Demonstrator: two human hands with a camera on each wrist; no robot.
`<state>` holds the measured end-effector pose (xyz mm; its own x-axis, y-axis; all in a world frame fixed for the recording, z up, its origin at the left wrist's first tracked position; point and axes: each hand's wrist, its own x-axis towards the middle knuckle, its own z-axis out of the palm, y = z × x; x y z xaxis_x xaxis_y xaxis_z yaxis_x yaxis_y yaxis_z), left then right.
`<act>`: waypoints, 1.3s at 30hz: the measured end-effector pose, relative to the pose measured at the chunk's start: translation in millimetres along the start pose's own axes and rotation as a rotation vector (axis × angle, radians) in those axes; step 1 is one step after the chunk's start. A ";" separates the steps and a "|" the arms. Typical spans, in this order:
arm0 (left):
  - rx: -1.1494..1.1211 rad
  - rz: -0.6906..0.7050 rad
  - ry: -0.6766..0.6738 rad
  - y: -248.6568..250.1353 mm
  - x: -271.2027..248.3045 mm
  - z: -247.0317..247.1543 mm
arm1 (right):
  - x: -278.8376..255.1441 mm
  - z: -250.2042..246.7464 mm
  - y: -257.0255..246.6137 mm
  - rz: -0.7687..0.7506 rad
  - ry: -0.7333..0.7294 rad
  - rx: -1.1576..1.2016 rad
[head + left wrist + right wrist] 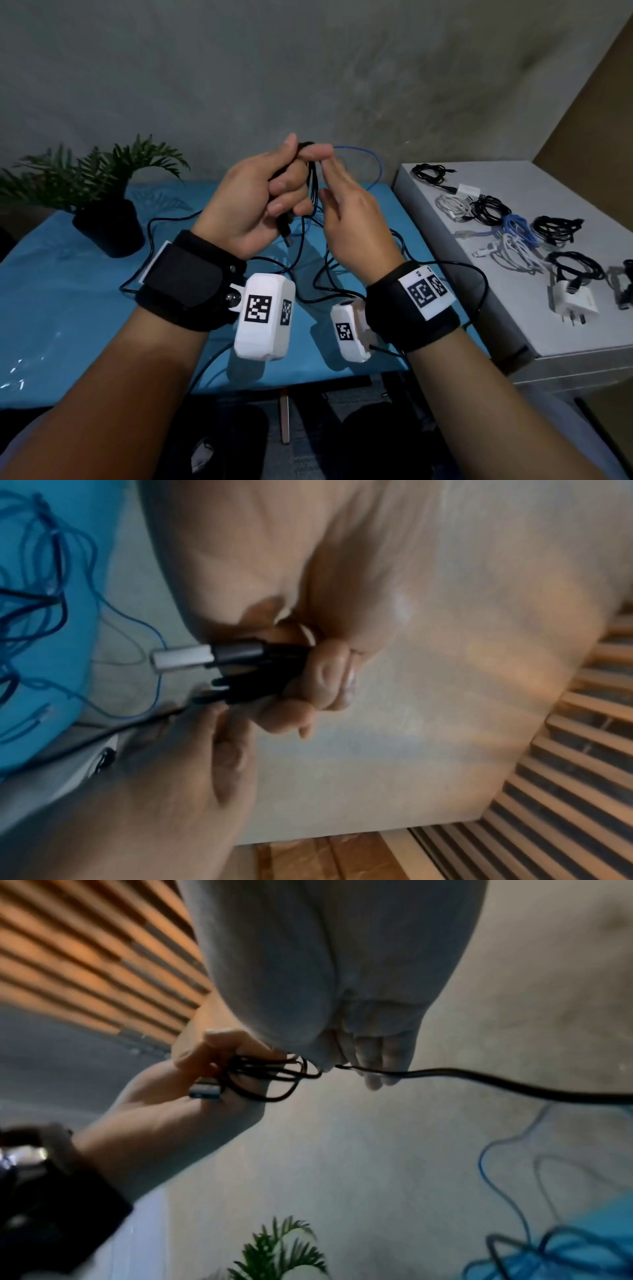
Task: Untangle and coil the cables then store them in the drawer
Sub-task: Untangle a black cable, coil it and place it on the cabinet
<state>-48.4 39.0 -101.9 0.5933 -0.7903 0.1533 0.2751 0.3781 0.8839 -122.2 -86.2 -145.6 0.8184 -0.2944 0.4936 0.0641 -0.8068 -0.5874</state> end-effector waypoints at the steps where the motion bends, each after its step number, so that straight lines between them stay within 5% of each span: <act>1: -0.055 0.002 -0.029 1.2 -0.6 1.7 | -0.7 1.6 0.2 0.020 0.006 0.050; 5: -0.164 0.115 0.004 2.8 0.6 1.3 | -4.5 5.2 -6.7 0.203 -0.217 0.342; 12: 0.101 0.393 0.241 -2.9 8.7 -14.3 | -11.3 0.6 -18.8 0.056 -0.604 0.164; 16: 0.918 0.366 0.263 1.4 4.1 -15.3 | -4.9 -9.9 -17.8 0.031 -0.550 0.141; 19: 1.477 0.177 0.139 -0.2 1.4 -17.0 | 1.0 -23.8 -8.8 0.054 -0.435 0.156; 24: 1.157 -0.163 -0.084 5.0 -5.5 -22.2 | 4.5 -47.4 5.8 0.041 -0.383 0.098; 33: 0.470 -0.196 -0.326 7.6 -10.5 -29.9 | 3.4 -64.1 5.3 0.071 -0.227 0.168; 39: 0.294 -0.117 -0.243 12.6 -10.0 -31.0 | 8.8 -69.6 21.2 0.082 -0.180 0.083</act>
<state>-27.4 66.6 -106.0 0.3652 -0.9240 0.1132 0.0814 0.1529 0.9849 -153.4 -141.5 -109.1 0.9111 -0.2550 0.3237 0.0339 -0.7366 -0.6754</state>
